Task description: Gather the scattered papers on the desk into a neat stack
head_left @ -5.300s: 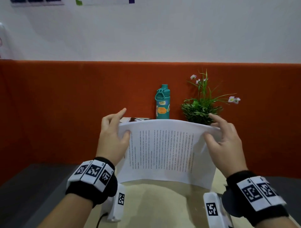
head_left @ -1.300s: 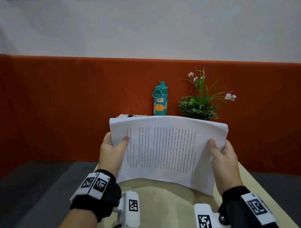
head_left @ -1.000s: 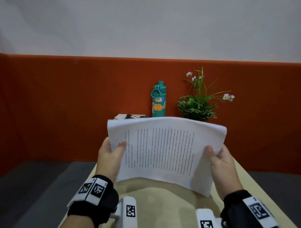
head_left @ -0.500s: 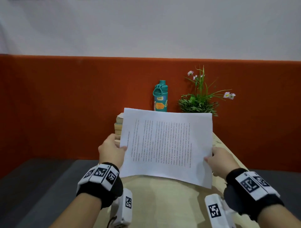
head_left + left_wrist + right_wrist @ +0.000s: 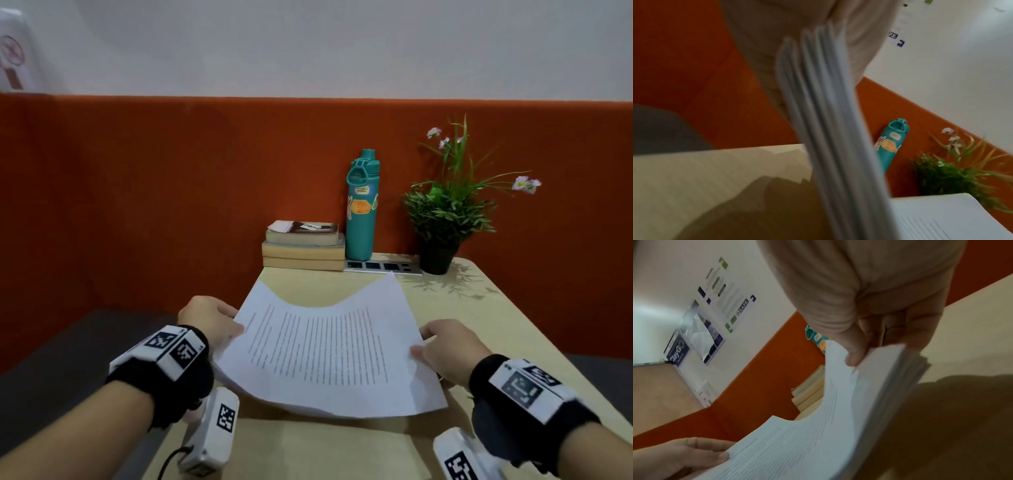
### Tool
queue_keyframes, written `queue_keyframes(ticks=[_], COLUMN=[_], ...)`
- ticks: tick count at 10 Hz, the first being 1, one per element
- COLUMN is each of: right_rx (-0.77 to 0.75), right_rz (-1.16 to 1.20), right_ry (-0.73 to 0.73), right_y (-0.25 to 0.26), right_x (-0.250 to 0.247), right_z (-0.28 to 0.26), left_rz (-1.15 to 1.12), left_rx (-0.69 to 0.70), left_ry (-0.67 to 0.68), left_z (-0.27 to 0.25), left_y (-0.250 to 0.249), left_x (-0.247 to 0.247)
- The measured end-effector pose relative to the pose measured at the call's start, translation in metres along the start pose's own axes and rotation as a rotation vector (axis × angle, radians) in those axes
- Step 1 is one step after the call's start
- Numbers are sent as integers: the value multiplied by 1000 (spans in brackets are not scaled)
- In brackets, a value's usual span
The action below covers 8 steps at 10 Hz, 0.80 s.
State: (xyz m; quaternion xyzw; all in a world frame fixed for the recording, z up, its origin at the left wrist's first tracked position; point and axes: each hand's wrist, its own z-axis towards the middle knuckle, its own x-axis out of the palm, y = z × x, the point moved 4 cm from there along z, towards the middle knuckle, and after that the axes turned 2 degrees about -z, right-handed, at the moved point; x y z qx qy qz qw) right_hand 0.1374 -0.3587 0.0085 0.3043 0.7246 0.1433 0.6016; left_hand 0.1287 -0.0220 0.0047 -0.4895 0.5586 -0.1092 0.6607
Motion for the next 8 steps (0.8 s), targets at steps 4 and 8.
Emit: queue_keyframes(ticks=[4,8], right_rx=[123,140], right_rz=[-362,-186], right_ry=[-7,7], right_y=[-10,-14], right_x=[21,14], right_z=[22,11], left_rz=[378,498], left_rx=[-110,-22], left_ry=[94,199], left_z=[14,0], left_y=[13,2], left_x=[15,12])
